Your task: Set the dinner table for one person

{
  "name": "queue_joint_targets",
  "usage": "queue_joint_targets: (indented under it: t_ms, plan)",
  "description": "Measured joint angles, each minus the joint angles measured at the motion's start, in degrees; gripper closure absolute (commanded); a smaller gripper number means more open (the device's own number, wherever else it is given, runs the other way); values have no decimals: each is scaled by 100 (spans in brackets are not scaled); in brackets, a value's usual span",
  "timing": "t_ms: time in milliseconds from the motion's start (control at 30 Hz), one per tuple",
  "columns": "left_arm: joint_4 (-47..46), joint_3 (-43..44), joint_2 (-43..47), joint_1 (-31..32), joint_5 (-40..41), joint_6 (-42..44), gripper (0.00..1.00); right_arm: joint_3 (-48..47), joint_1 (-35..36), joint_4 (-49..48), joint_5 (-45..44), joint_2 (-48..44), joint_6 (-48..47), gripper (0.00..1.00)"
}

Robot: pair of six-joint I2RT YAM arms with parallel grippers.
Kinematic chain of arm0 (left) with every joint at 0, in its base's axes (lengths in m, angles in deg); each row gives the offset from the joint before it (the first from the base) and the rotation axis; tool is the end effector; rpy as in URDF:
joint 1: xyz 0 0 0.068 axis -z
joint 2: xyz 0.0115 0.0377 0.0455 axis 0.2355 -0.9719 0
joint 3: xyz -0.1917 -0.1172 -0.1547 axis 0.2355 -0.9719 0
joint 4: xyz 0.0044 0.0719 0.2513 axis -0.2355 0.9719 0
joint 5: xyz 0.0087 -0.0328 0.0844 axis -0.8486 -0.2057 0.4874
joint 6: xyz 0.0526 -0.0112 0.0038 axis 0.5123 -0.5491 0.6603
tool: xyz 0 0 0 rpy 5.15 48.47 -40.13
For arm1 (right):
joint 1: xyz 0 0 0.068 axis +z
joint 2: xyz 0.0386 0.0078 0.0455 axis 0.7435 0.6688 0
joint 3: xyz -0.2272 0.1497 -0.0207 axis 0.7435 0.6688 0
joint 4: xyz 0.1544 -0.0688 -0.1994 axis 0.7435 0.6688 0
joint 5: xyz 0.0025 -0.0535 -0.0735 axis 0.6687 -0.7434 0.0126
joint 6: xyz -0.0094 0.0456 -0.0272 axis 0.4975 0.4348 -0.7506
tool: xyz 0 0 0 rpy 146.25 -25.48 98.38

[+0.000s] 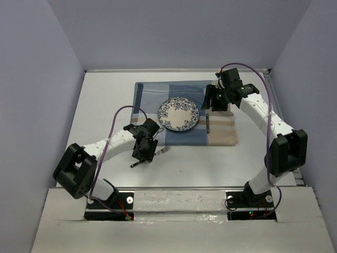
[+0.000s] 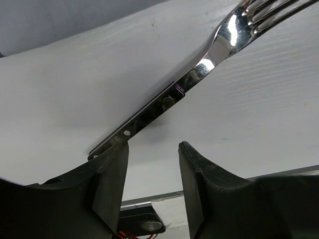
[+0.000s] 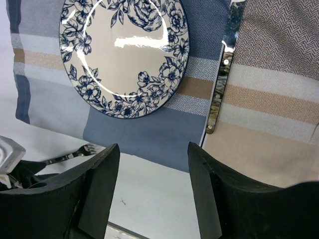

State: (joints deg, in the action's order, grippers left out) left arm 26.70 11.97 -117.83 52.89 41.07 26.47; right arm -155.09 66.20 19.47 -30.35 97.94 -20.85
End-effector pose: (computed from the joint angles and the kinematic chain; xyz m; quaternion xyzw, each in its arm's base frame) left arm 0.1964 -0.1602 0.1817 0.1775 0.9712 -0.0753 0.1399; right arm 0.3350 0.1171 0.3133 -0.0095 0.9405 0.1947 0.2783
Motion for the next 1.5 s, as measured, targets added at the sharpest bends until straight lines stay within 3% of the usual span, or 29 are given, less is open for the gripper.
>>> queue_joint_targets:
  t_ms: [233,600,633,733,767,933,1000,1200,1333,1500]
  plan:
    - [22,173,179,0,39,-20,32,129,0,-35,66,-9,-2,38]
    - [-22,125,-562,-42,74,111,30,179,0,-79,291,-11,-33,38]
    - [-28,116,-581,-48,66,127,31,181,0,-79,304,-13,-35,38]
    - [-81,79,-649,-76,-9,146,48,184,0,-79,323,-61,-37,38]
    - [-105,59,-654,-79,-72,149,58,184,0,-79,328,-101,-37,39]
    - [-133,-37,-564,20,-280,133,81,184,0,-79,323,-293,-57,39]
    - [-146,-76,-533,125,-337,96,98,179,0,-76,291,-354,-96,39]
    - [-199,-275,-249,459,-498,-109,100,-26,0,-37,149,-365,-188,39]
    - [-26,-413,507,501,-846,-313,100,-138,0,-42,144,-385,-227,39]
    - [442,61,1196,437,-894,-527,100,-133,0,-35,144,-396,-289,39]
